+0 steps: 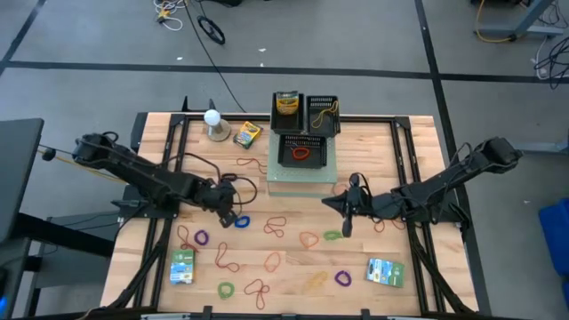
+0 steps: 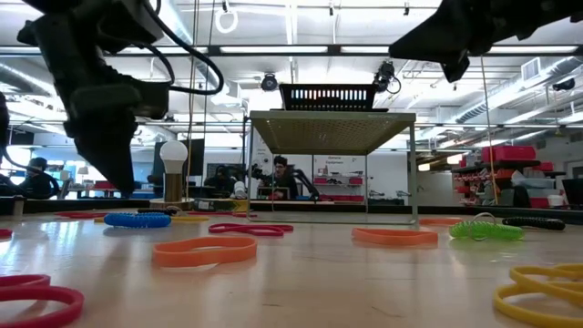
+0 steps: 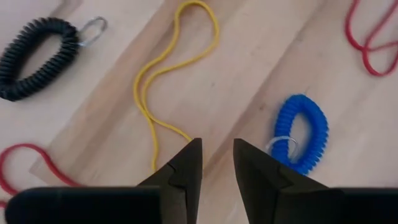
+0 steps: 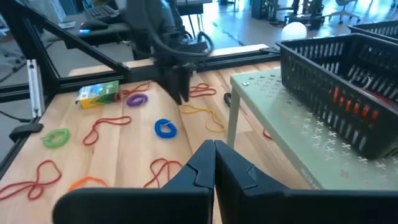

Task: Pick & Place Office Desk Supplies
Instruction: Put the yellow rubber band into the top right black bin on the shelf

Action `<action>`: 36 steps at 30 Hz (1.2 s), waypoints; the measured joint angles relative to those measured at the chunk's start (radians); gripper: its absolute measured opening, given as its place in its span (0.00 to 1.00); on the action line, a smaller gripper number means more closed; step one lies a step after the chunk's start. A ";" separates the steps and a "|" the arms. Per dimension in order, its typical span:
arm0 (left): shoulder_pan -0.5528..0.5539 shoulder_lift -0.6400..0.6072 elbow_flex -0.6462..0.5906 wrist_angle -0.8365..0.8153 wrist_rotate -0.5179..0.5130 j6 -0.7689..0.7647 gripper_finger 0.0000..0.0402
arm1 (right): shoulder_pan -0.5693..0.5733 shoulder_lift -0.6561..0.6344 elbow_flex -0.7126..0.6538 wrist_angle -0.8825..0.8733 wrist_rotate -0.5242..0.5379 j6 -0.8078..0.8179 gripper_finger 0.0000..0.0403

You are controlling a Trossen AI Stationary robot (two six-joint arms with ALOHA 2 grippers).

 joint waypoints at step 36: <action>0.264 0.136 -0.001 0.040 0.061 0.282 0.02 | 0.010 0.000 0.000 0.007 0.000 -0.061 0.02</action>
